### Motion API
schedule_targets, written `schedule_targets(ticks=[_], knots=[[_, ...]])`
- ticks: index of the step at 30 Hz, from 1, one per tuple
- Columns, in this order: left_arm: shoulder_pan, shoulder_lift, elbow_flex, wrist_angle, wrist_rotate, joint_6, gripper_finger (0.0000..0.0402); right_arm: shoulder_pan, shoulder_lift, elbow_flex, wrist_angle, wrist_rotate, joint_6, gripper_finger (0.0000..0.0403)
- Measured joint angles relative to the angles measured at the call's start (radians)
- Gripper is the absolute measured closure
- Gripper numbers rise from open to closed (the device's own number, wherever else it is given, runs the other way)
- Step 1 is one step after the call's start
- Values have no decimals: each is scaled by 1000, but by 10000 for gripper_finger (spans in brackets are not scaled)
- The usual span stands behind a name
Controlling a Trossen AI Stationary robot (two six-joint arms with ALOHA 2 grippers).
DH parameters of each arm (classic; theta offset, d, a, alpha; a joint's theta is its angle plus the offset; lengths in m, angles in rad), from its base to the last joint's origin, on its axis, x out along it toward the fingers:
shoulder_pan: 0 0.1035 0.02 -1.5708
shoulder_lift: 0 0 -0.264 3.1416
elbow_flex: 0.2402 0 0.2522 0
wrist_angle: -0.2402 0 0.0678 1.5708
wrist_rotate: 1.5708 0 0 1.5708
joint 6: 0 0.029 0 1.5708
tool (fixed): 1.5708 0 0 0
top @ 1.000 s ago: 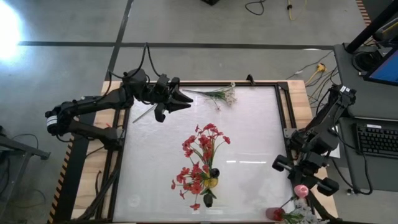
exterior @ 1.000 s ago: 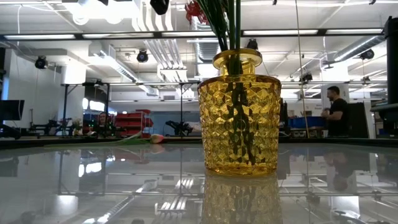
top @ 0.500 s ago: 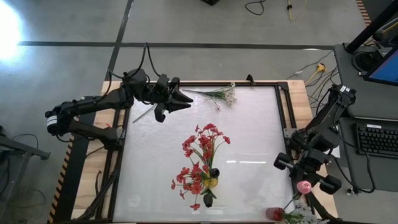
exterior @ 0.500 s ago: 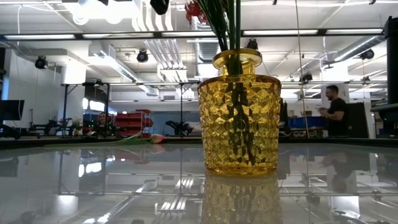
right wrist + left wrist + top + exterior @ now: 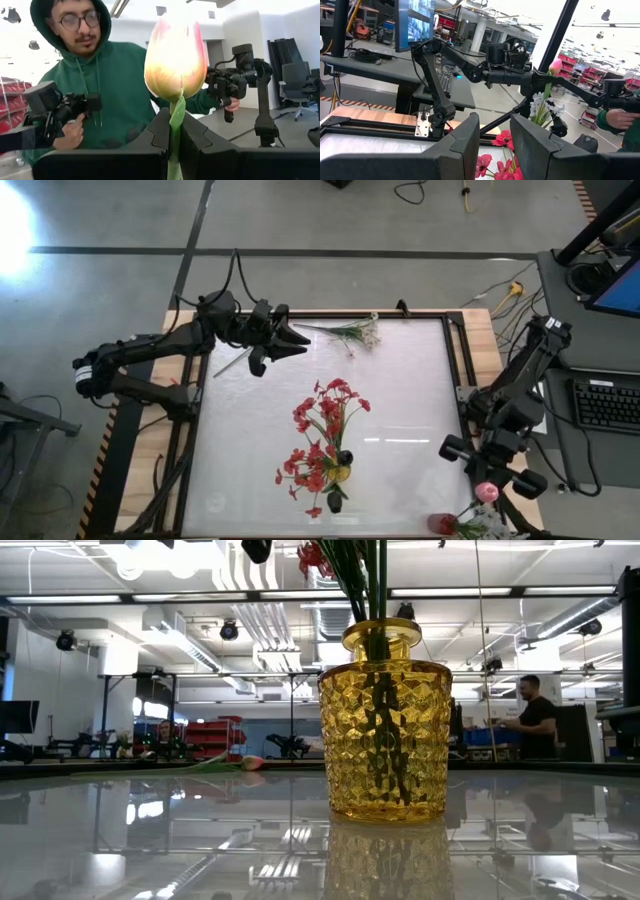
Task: Sort flowers into vase by color
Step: Put the right pink flower into the red vase
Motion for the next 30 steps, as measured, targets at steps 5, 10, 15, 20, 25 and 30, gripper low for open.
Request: schedule_targets(ticks=[5,10,15,20,25,30], knots=[[0,0,0,0,0,0,303,13,1,0,-75,-18,-34,390],[0,0,0,0,0,0,303,13,1,0,-114,-26,-36,390],[0,0,0,0,0,-6,303,13,2,-1,-158,-33,-38,390],[0,0,0,0,0,-7,303,13,1,-1,-159,-17,-38,390],[0,0,0,0,0,-7,303,13,0,-1,-160,8,-38,390],[0,0,0,0,0,-7,303,13,-12,-1,-189,25,-39,390]])
